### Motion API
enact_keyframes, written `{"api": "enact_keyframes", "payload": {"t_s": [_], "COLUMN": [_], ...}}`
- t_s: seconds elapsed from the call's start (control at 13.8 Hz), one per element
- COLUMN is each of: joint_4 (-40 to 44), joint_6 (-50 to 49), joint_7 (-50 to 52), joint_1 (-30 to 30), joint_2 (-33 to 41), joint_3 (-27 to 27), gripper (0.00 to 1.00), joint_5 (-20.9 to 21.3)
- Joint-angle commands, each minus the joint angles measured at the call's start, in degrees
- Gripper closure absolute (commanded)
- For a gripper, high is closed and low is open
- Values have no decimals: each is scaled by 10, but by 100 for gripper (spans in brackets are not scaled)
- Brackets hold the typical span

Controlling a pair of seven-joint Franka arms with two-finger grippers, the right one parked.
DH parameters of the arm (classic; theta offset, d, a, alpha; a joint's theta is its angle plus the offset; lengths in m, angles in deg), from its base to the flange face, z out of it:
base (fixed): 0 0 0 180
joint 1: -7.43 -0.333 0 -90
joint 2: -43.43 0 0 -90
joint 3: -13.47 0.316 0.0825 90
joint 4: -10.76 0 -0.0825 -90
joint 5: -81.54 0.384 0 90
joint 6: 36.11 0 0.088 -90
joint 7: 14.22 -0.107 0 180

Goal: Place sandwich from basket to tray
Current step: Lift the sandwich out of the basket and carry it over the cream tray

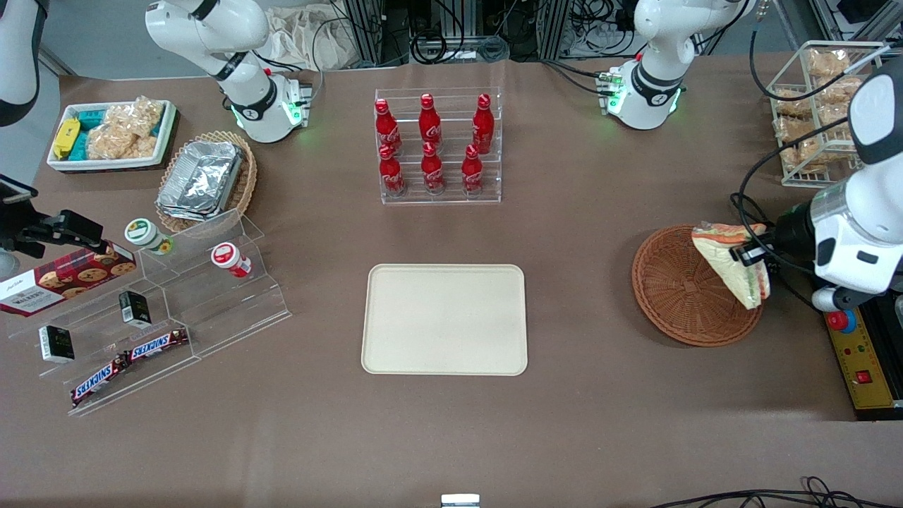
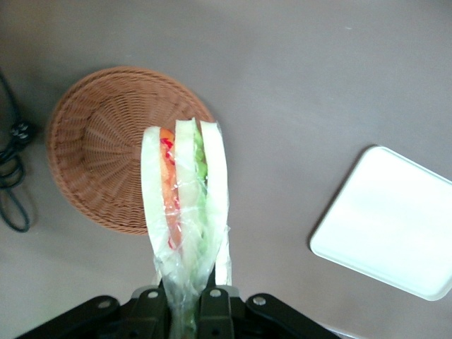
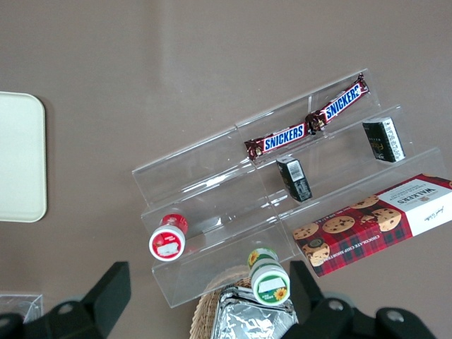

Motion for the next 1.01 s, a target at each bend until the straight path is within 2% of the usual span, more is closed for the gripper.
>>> {"api": "enact_keyframes", "payload": {"t_s": [0.0,0.36,0.51,0.8,0.94], "joint_4": [11,-4,-2,-3,-4], "joint_6": [33,164,212,316,362], "joint_7": [0,8,9,21,30], "joint_1": [62,200,243,280,304], "joint_2": [-47,-148,-191,-265,-295], "joint_3": [-17,-16,-13,-10,13], "gripper": [100,100,100,100,100], "joint_5": [18,103,120,128,146]}}
